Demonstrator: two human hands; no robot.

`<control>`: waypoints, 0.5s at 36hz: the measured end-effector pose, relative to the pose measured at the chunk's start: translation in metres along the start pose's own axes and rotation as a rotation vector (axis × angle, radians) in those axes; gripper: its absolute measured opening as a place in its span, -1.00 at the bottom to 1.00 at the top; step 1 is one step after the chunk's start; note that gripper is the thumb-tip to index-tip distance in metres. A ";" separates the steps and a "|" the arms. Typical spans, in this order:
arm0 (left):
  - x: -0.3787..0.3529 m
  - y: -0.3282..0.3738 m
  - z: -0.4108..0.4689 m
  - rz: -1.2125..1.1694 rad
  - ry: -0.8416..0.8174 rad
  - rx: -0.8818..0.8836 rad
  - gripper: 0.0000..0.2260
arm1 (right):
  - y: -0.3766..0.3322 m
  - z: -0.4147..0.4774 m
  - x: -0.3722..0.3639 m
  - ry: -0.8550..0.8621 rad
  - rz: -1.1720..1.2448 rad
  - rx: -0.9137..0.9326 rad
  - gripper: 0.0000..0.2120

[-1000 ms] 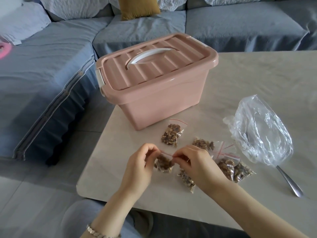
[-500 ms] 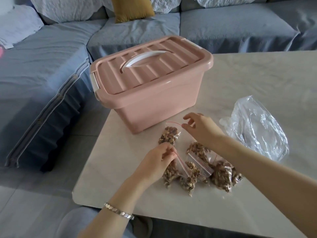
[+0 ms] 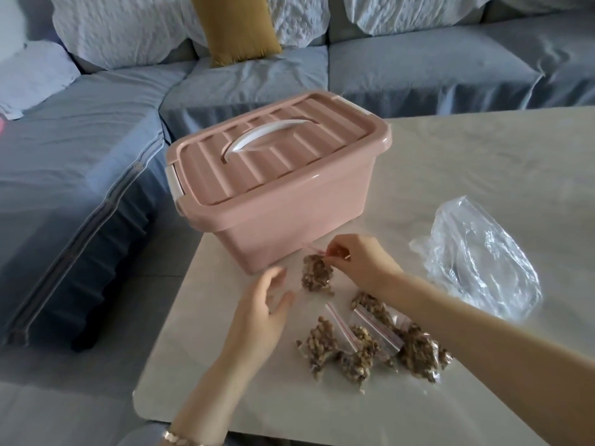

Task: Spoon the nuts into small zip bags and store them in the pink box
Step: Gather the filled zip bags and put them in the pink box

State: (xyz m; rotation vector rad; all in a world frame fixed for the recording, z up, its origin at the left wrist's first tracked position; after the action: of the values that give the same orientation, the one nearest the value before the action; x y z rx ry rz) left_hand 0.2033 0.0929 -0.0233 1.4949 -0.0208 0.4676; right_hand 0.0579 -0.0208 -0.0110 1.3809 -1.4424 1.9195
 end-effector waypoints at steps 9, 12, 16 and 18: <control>-0.041 -0.001 0.016 -0.036 -0.112 0.032 -0.67 | -0.001 -0.050 0.011 0.054 -0.017 0.264 -0.94; -0.044 0.002 0.011 0.068 -0.098 -0.021 -0.88 | 0.005 -0.057 0.007 0.055 -0.002 0.251 -0.93; -0.040 0.011 0.004 0.033 -0.055 -0.114 -0.83 | 0.004 -0.060 0.006 0.070 0.015 0.233 -0.88; -0.040 0.011 0.002 -0.017 -0.056 -0.082 -0.75 | 0.000 -0.060 0.005 0.073 0.032 0.236 -0.90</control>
State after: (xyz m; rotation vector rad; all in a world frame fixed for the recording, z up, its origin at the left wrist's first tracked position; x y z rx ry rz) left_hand 0.1642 0.0800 -0.0248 1.4261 -0.0706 0.4062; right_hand 0.0270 0.0310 -0.0067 1.3768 -1.2430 2.1953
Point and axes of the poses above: each hand's wrist, its own z-axis towards the middle knuckle, its own x-axis out of the back of the hand, y = z × x, the point moved 6 cm from there along z, towards the middle knuckle, and after that the axes turned 12 degrees about -z, right-handed, at the moved point
